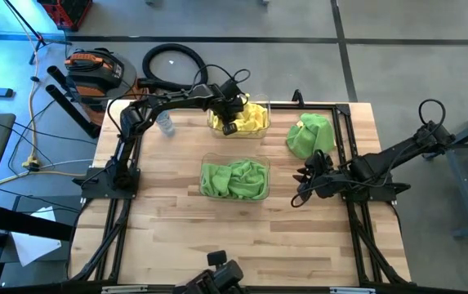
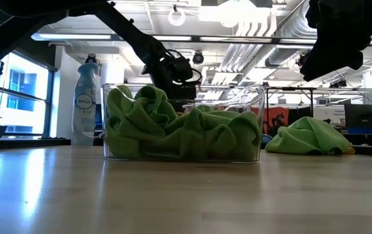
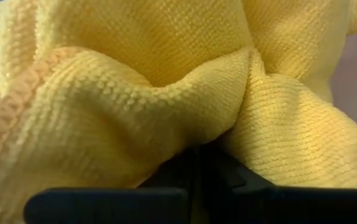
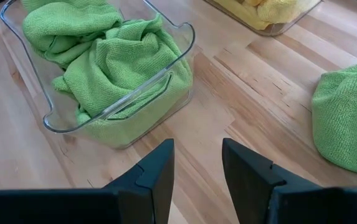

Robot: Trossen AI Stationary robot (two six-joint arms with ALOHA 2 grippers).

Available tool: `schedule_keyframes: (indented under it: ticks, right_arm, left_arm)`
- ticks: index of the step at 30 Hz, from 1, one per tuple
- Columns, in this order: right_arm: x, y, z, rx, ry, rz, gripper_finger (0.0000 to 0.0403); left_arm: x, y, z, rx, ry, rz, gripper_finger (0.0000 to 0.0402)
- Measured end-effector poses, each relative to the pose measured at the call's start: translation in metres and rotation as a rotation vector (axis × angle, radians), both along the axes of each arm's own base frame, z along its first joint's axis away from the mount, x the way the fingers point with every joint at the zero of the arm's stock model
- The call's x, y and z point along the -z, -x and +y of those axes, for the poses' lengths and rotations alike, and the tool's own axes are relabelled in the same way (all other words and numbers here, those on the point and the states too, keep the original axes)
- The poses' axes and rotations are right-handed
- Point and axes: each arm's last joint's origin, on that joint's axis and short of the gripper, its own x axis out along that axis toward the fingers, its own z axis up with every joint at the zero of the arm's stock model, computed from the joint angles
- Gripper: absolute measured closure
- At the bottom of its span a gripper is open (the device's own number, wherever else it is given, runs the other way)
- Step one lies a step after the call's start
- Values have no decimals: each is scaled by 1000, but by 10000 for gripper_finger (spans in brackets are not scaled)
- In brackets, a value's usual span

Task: Sort microfiber towel by color & place in baskets
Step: Put the yellow towel into the top transparent bin

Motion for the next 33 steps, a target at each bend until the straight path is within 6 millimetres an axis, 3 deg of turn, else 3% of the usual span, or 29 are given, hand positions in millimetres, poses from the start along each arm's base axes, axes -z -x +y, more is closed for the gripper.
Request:
schedule_keyframes:
  ticks: [7, 12, 24, 33]
  right_arm:
    - [0, 0, 0, 0, 0, 0, 274]
    - [0, 0, 0, 0, 0, 0, 274]
    - [0, 0, 0, 0, 1, 3, 274]
    - [0, 0, 0, 0, 2, 3, 274]
  left_arm:
    - [0, 0, 0, -30, 12, -7, 341]
    - [-12, 3, -2, -23, -5, -15, 309]
    - [-74, 18, -11, -40, -141, -101, 306]
    - [-87, 22, -14, -38, -155, -129, 307]
